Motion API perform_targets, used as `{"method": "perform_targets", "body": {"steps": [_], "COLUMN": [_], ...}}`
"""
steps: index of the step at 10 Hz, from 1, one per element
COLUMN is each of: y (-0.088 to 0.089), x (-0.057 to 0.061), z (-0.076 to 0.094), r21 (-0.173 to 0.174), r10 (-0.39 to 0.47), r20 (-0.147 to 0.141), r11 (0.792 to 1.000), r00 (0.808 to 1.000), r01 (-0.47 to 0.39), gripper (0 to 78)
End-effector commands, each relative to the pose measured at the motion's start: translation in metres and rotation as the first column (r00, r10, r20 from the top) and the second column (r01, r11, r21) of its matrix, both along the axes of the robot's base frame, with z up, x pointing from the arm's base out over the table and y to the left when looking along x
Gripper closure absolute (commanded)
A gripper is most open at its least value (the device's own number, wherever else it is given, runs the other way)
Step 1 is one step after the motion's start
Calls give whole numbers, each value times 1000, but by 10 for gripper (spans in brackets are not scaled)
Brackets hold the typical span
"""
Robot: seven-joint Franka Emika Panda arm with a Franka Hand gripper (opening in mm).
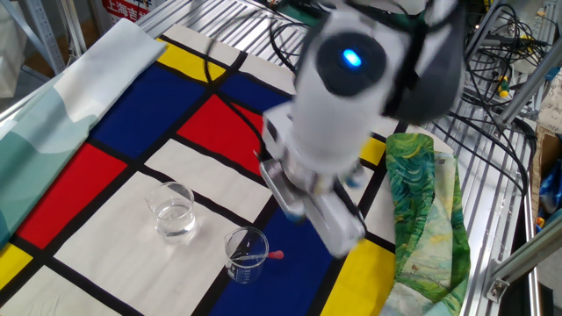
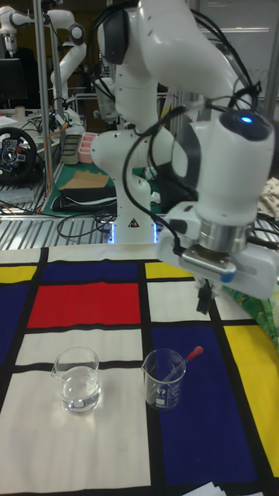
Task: Transfer liquid using a dropper
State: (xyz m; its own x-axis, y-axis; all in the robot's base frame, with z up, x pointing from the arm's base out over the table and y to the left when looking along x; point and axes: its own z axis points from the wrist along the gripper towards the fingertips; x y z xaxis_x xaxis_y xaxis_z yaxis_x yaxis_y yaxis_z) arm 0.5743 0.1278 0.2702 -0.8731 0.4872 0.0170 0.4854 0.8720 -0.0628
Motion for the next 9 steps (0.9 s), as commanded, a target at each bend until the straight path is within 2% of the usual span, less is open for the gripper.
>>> {"method": "perform_targets", "body": {"steps": [1,4,9], "y": [21,23,22], "x": [22,25,29], "z": [-20,-27,-39], "r21": [-44,-58,-56], "r10": [-76,-86,-90], "r20": [37,46,59], "r11": [996,994,994], "r00": [996,995,994], "r01": [78,88,94], "gripper": [776,776,776]}}
